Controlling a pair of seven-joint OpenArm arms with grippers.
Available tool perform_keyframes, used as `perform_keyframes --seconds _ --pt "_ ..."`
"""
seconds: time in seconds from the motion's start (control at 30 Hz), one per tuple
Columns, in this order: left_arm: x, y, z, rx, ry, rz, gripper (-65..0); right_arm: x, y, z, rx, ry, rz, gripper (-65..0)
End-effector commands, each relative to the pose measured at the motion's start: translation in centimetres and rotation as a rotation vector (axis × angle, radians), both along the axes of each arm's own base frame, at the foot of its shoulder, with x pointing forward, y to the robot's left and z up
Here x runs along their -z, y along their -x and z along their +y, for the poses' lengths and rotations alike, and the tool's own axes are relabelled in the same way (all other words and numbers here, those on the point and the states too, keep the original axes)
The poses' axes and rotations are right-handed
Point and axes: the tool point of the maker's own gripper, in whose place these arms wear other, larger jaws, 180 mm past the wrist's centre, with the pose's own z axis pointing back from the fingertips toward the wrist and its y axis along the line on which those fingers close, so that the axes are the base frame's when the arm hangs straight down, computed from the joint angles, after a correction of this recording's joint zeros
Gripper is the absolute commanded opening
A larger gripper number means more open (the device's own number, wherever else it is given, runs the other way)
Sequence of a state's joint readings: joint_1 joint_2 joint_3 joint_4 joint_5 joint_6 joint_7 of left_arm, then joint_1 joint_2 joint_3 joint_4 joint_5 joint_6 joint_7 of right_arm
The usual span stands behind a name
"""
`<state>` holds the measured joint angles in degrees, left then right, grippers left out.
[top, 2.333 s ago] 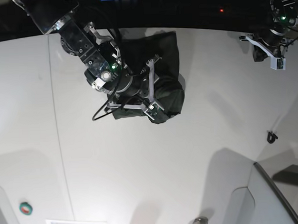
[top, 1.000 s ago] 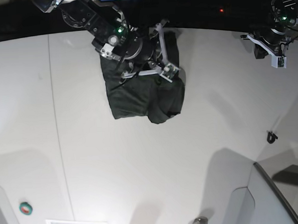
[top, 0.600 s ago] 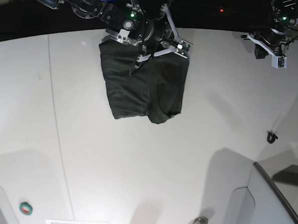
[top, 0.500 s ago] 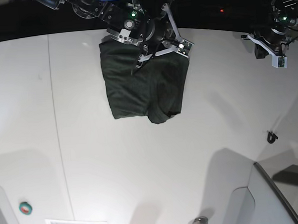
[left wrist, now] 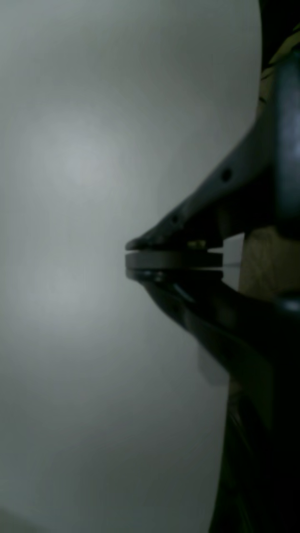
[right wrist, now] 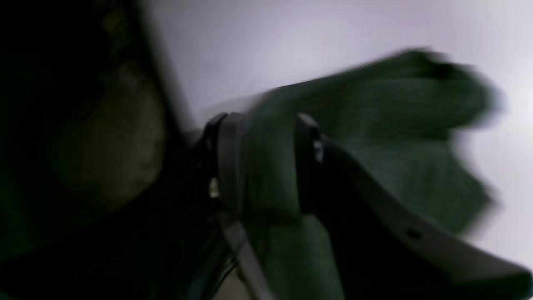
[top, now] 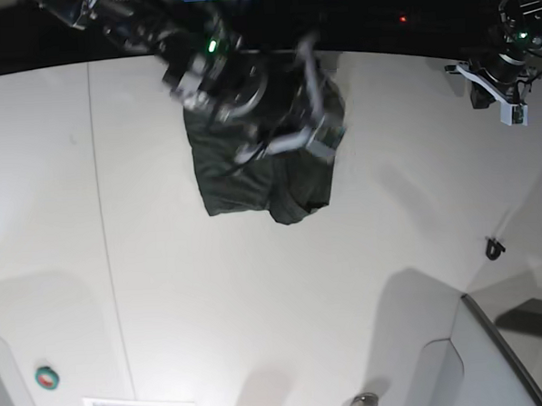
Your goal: Layout the t-shirt on the table in an organized manner, then fold the t-shirt properly
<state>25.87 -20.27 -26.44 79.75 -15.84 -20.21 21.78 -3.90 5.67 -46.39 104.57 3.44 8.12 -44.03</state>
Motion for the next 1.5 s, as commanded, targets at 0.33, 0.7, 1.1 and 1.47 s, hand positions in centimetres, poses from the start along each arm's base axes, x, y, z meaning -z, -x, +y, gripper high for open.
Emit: perform_keyframes --seconds 0.33,0.7,1.1,1.47 --pt "-1.0 -0.7 0.2 0.011 -0.011 -0.038 -65.0 4.3 -11.7 -2.3 0.246 0.023 0.037 -61.1" --pt "-1.1 -1.1 -0.3 0.022 -0.003 -0.043 -65.0 8.2 -9.9 1.0 0.190 0.022 0.111 -62.3" --pt "-1.1 -1.6 -0.9 0.016 0.017 -0.060 -65.0 2.2 -10.0 -1.5 0.171 -0.004 -0.046 -62.1" --pt "-1.9 -2.2 -12.2 0.196 0.223 -0.144 -62.9 2.9 -7.8 -15.5 0.457 0.101 0.002 -62.3"
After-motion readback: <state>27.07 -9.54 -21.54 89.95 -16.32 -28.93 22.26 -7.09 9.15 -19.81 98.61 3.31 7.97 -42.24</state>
